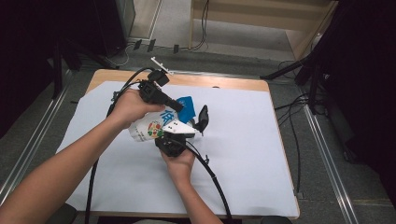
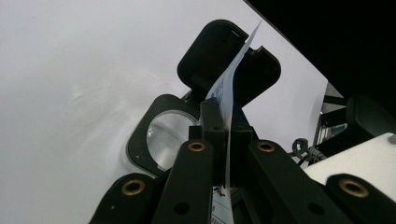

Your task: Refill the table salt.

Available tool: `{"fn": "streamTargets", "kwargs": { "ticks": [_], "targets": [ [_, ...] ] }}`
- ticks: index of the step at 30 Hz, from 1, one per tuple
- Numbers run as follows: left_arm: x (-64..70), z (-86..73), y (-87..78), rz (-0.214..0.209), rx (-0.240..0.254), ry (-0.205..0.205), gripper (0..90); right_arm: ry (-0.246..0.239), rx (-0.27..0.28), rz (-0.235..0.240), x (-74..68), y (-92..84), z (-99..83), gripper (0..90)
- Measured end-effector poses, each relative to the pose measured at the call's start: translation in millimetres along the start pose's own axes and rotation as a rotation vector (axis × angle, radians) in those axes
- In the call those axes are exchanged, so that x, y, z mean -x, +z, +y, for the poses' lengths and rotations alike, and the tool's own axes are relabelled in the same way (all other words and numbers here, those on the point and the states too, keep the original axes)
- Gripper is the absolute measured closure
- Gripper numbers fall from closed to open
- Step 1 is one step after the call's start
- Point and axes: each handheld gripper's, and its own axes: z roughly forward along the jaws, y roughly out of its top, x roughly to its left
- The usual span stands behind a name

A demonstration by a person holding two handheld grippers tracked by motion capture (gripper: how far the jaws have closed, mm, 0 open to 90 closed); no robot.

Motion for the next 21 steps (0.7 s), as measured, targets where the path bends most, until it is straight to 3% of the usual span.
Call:
{"fn": "streamTargets", "kwargs": {
  "ticks": [6, 14, 21],
  "targets": [
    [1.1, -1.1, 0.4, -0.015, 0.007, -0.009, 90.0, -0.007, 0.004, 0.001, 0.4, 0.2, 0.0, 90.0],
    [1.4, -0.1, 0.8, 0.001, -0.001, -0.032, 90.0, 0.008, 0.008, 0.023, -1.2, 0.4, 0.5, 90.0],
    [5.8, 3.2, -0.8, 0.028, -0.019, -0.015, 90.0, 0.007, 0.02, 0.03, -1.9, 1.0, 1.8, 90.0]
  ]
}}
